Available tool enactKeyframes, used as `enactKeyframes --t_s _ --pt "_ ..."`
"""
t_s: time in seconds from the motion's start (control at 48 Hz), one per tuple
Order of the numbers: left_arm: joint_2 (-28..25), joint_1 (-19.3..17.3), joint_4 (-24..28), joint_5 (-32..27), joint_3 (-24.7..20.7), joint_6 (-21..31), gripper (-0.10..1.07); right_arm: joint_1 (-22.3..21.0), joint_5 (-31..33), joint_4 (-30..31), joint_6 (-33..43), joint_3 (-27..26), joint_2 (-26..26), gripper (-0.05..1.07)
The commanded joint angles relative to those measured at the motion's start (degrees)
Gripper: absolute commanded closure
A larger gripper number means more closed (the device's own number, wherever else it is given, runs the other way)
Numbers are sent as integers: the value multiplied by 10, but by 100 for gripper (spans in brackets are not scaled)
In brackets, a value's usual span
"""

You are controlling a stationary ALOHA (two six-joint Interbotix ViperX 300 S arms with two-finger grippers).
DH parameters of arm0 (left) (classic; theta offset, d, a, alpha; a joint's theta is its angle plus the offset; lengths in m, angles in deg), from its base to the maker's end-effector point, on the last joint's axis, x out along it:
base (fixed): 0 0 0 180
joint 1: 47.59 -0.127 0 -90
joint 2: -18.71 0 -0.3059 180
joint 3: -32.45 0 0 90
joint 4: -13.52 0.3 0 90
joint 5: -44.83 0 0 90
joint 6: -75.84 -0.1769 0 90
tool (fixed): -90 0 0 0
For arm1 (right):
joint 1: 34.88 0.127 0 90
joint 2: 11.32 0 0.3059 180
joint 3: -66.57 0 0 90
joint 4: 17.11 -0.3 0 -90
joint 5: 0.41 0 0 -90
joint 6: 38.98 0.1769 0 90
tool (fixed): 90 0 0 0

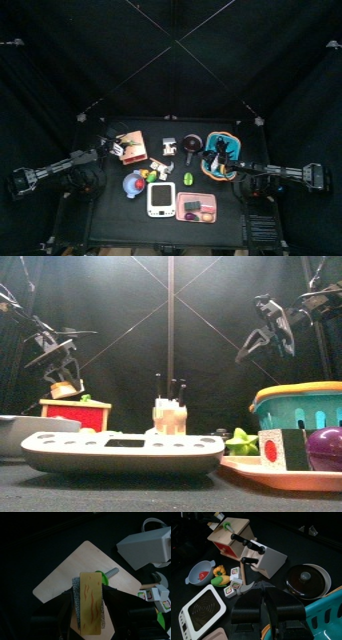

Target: Place egg sushi on drawer

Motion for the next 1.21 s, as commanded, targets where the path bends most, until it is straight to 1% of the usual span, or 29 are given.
enactKeyframes --t_s 0.0,0.104,0.292,0.625,0.896,1.042,1.146,1.188 --pt "-4 -11 2 20 -6 0 13 -4 -1 2 -1 -12 1 57" --pt "-11 -18 2 27 -7 0 10 -5 -1 2 -1 -12 0 57" --pt "-15 -31 4 35 -11 0 10 -7 -1 2 -1 -13 -4 57" --pt "-11 -28 4 40 -14 -1 10 -9 -1 2 -1 -15 -11 57" --pt "-9 -13 5 40 -15 -4 10 -9 -1 2 -1 -15 -11 57" --pt "-1 -7 18 40 -15 -4 11 -9 -1 2 -1 -15 -11 57" --pt "11 8 20 42 -16 -4 11 -9 -1 2 -1 -14 -11 57" --pt "16 19 20 47 -16 -4 11 -9 -1 2 -1 -15 -11 57"
